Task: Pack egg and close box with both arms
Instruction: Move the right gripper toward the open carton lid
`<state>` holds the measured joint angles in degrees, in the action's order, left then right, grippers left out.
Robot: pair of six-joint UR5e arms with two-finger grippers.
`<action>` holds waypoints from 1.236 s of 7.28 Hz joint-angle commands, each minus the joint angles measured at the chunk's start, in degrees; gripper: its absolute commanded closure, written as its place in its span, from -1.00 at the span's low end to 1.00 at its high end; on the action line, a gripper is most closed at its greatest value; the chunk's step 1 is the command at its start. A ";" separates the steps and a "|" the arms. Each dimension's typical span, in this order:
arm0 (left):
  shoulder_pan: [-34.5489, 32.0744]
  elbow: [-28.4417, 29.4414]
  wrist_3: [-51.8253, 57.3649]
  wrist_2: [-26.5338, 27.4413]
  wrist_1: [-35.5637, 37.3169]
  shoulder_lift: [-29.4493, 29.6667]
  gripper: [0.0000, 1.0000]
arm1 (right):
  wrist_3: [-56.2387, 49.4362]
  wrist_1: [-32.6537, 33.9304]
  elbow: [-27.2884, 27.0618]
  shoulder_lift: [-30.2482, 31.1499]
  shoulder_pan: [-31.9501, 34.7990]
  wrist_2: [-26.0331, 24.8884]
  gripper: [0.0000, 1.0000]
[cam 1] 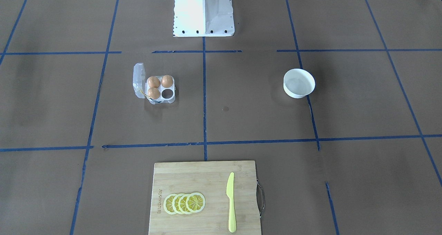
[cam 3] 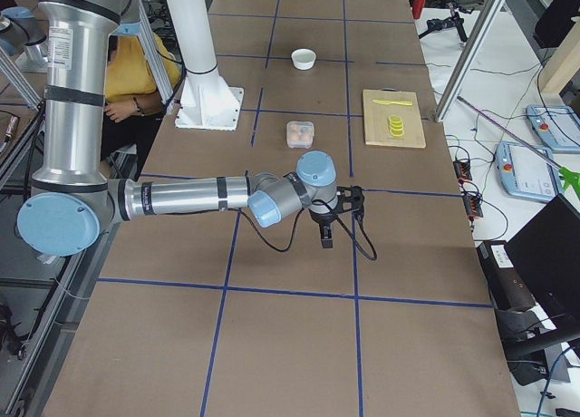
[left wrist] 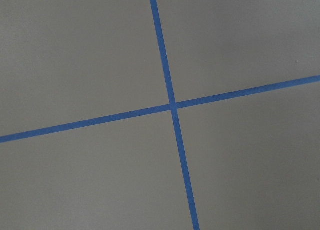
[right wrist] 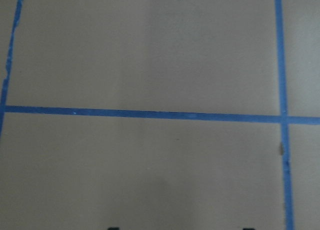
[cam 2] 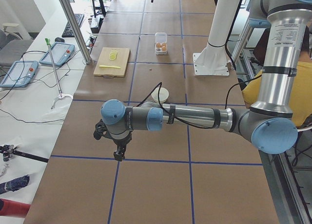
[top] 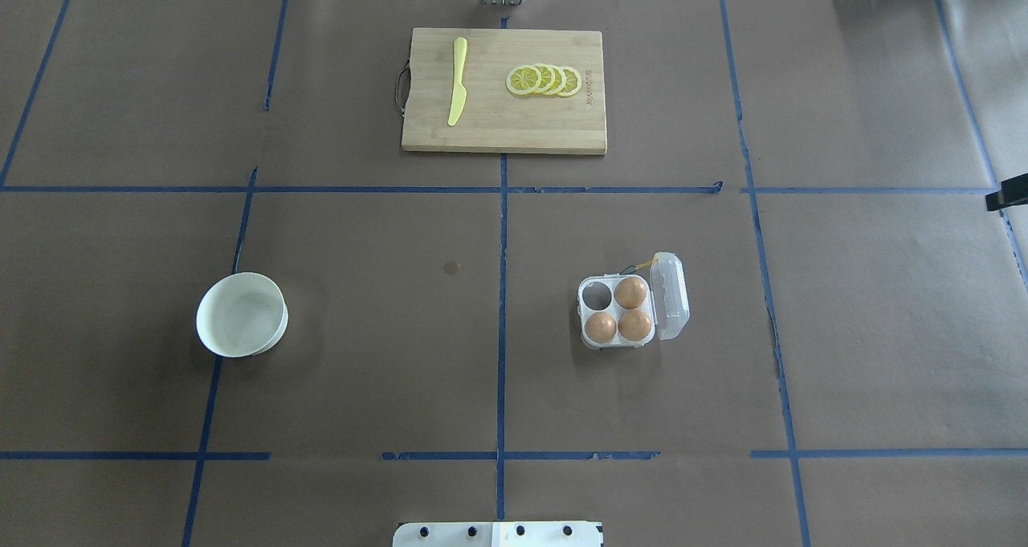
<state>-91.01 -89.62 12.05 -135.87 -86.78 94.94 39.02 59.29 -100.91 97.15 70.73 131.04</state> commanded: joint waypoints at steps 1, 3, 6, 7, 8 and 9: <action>0.04 -0.03 0.08 -0.01 -0.23 0.07 -1.00 | 25.25 -12.49 -0.25 -0.02 -11.36 0.09 0.76; 0.04 -0.11 0.08 -0.10 -0.23 0.07 -1.00 | 40.53 -25.04 -0.25 -1.60 -18.57 -0.95 1.00; 0.04 -0.12 0.08 -0.28 -0.23 0.33 -1.00 | 44.03 -26.86 -0.25 -10.98 -28.69 -9.48 1.00; 0.13 -0.12 0.08 -0.28 -0.23 0.42 -1.00 | 43.86 -26.94 -0.25 -12.84 -29.41 -9.66 1.00; 0.13 -0.20 0.08 -0.28 -0.23 0.42 -1.00 | 43.77 -26.86 -0.07 -14.86 -30.98 -11.84 1.00; 0.13 -0.20 0.08 -0.28 -0.23 0.42 -1.00 | 43.86 -26.94 -0.07 -16.10 -32.83 -14.47 1.00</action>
<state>-90.89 -89.79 12.13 -136.14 -87.01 95.34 82.83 32.41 -101.06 83.08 40.07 119.45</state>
